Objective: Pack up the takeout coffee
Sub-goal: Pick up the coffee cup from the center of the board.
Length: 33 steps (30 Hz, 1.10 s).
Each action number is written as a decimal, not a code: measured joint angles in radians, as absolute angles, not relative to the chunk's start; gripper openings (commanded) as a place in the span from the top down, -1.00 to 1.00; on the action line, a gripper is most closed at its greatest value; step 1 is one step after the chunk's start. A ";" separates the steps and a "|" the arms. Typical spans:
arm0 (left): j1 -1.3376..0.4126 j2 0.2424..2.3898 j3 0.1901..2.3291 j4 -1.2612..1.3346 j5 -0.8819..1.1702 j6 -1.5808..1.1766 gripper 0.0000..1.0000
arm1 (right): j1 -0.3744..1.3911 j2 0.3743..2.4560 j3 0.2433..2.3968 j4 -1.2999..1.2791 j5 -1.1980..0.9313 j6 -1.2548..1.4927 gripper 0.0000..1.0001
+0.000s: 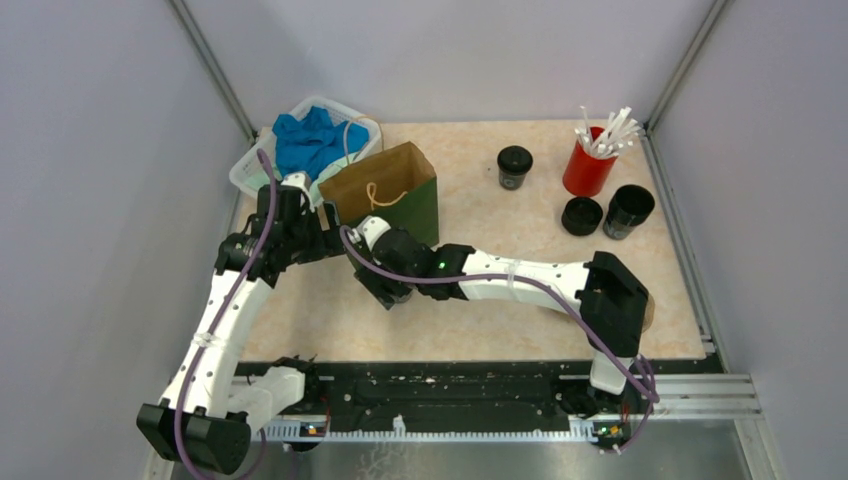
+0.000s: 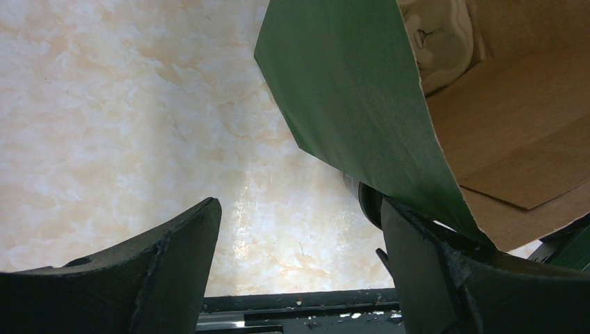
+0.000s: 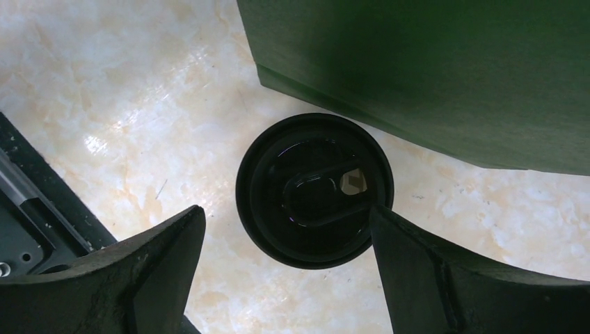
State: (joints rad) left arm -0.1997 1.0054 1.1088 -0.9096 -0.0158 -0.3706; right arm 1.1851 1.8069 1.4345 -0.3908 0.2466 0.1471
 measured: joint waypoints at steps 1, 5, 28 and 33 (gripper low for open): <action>-0.200 1.005 1.109 -0.910 -0.016 -0.371 -0.82 | 1.185 1.807 1.435 -0.391 0.253 0.146 -0.74; -0.199 1.005 1.109 -0.910 -0.016 -0.370 -0.82 | 1.185 1.807 1.435 -0.390 0.275 0.149 -0.74; -0.200 1.005 1.109 -0.910 -0.016 -0.370 -0.83 | 1.155 1.847 1.438 -0.397 0.266 0.195 -0.57; -0.200 1.005 1.109 -0.910 -0.016 -0.369 -0.83 | 1.155 1.854 1.449 -0.397 0.267 0.195 -0.56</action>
State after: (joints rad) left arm -0.1997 1.0054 1.1088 -0.9096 -0.0162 -0.3695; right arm 1.1553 1.8542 1.4494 -0.3973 0.2672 0.1947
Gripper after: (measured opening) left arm 0.914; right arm 0.787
